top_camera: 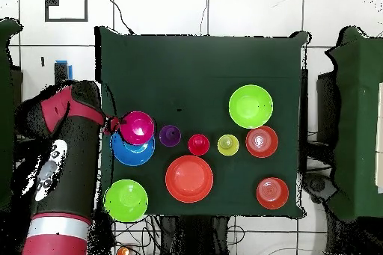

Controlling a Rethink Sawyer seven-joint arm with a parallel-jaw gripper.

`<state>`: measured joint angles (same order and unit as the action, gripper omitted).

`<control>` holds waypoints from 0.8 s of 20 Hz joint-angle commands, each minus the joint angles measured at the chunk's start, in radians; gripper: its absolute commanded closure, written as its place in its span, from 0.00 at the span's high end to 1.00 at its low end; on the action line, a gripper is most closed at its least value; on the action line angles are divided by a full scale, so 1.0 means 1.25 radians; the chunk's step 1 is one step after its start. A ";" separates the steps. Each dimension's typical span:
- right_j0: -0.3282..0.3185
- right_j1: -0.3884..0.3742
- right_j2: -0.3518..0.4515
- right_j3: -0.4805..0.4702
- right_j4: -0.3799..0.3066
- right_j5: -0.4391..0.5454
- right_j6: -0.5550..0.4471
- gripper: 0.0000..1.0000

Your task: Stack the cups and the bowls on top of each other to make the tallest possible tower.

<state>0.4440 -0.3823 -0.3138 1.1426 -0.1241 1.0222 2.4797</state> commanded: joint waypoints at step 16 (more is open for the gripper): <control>-0.041 -0.044 0.180 0.158 -0.009 0.002 -0.112 0.00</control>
<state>0.4321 -0.4065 -0.2222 1.2431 -0.1134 1.0218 2.4797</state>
